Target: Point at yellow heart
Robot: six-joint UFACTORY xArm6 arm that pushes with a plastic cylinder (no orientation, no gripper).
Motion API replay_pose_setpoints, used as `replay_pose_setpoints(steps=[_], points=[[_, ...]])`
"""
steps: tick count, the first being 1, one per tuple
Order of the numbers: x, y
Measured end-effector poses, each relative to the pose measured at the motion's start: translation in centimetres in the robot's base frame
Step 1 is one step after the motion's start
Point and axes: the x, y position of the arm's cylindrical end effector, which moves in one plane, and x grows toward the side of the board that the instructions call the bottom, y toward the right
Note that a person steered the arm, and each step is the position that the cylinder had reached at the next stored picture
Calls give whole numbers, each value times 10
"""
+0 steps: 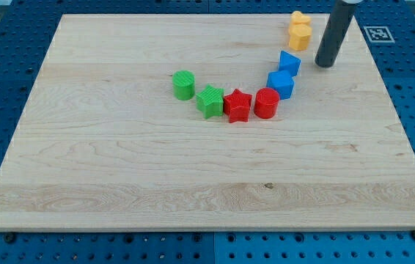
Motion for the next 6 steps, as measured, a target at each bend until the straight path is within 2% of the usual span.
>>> replay_pose_setpoints(steps=[2, 3, 4, 6], points=[[-8, 68], [-49, 68], [-89, 62], [-85, -15]])
